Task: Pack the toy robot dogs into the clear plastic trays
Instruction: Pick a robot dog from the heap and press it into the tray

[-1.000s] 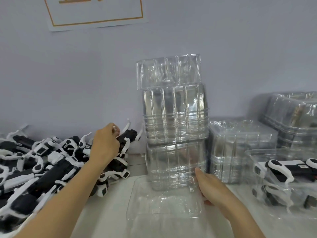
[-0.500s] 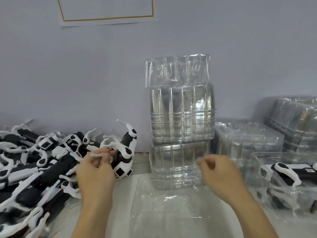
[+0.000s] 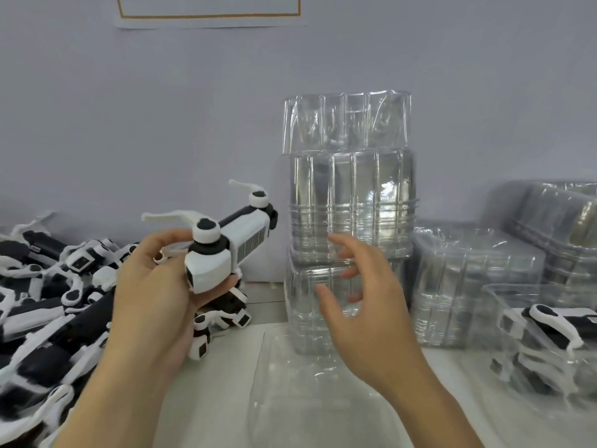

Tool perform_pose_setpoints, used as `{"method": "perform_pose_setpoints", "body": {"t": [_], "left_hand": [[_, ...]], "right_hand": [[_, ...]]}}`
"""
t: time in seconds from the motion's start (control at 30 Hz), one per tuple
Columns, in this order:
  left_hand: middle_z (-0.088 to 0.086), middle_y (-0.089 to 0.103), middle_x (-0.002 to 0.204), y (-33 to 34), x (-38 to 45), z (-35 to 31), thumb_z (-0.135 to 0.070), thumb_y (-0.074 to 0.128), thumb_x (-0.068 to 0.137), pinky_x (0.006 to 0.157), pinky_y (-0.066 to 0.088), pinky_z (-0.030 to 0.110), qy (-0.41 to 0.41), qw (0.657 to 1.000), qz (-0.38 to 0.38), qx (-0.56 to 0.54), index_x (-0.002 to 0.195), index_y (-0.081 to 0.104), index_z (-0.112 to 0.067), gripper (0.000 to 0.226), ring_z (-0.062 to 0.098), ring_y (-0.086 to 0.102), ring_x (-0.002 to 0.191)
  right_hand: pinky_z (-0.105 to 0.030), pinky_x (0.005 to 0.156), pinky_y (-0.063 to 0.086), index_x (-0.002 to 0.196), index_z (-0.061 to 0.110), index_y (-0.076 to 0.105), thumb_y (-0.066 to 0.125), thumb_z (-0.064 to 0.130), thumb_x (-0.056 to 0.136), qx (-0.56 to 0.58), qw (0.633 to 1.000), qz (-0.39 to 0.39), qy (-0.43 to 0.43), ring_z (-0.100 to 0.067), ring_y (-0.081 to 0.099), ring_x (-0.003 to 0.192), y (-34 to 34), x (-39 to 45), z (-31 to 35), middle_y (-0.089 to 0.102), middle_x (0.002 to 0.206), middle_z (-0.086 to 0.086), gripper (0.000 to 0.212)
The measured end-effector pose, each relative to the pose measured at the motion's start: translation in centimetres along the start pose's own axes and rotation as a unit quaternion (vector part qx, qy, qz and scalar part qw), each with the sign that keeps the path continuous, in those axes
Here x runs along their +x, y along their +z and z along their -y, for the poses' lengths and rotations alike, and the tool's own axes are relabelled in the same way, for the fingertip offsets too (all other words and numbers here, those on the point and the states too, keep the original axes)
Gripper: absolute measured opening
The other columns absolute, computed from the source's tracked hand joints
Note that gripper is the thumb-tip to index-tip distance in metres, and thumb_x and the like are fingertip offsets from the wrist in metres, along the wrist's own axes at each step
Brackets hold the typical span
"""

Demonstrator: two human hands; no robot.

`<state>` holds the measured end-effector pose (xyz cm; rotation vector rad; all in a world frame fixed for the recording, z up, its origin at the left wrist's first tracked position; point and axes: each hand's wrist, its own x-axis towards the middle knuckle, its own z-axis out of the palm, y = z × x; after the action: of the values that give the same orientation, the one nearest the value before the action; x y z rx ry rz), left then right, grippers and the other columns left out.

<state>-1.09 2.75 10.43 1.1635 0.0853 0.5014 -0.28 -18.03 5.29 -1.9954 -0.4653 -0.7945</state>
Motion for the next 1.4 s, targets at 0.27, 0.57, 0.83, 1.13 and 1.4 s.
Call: {"method": "perform_pose_setpoints", "body": {"t": [0.27,0.57,0.83,1.13,1.4], "left_hand": [[0.011,0.073,0.075,2.7,-2.1,0.6,0.015,0.050,0.088,0.043,0.054,0.027,-0.080,0.977,0.190,0.046,0.078,0.074,-0.016,0.040,0.019,0.069,0.058],[0.003,0.076,0.083,4.8,-3.0,2.5,-0.010,0.061,0.095,0.054,0.054,0.022,-0.062,0.981,0.162,0.091,0.110,0.068,-0.021,0.019,0.011,0.071,0.069],[-0.034,0.060,0.123,4.4,-3.0,1.8,-0.069,0.046,0.091,0.087,0.049,0.020,0.185,0.955,0.168,0.158,0.123,0.054,-0.063,0.034,-0.016,0.055,0.113],[-0.007,0.073,0.107,3.7,-3.0,1.6,-0.035,0.065,0.087,0.073,0.054,0.021,0.181,0.920,0.302,0.173,0.113,0.068,-0.030,0.026,0.011,0.069,0.101],[0.001,0.075,0.091,4.4,-3.1,2.7,-0.043,0.072,0.079,0.062,0.052,0.021,0.059,0.971,0.222,0.063,0.101,0.076,-0.023,0.030,0.012,0.065,0.077]], "right_hand": [[-0.024,0.108,0.038,0.141,0.057,0.036,0.077,0.020,0.084,-0.008,0.997,-0.054,-0.062,-0.003,0.032,0.140,0.5,0.1,0.5,0.016,0.156,0.018,0.080],[-0.027,0.090,0.053,0.127,0.044,0.056,0.080,0.022,0.080,-0.022,1.000,0.010,-0.007,-0.001,0.049,0.118,-1.8,0.6,-1.3,0.045,0.136,0.019,0.057],[-0.003,0.080,0.041,0.111,0.050,0.058,0.076,0.042,0.082,0.039,0.987,0.151,0.036,0.005,0.058,0.099,-3.8,1.0,-0.1,0.064,0.104,0.027,0.035],[-0.021,0.068,0.051,0.109,0.041,0.059,0.072,0.043,0.087,0.059,0.978,0.187,0.067,-0.006,0.062,0.087,-3.7,0.9,0.2,0.065,0.098,0.018,0.027],[-0.016,0.074,0.048,0.114,0.040,0.058,0.073,0.022,0.089,0.134,0.982,0.107,0.078,-0.005,0.062,0.093,-2.7,0.8,0.5,0.063,0.101,0.018,0.035]]}}
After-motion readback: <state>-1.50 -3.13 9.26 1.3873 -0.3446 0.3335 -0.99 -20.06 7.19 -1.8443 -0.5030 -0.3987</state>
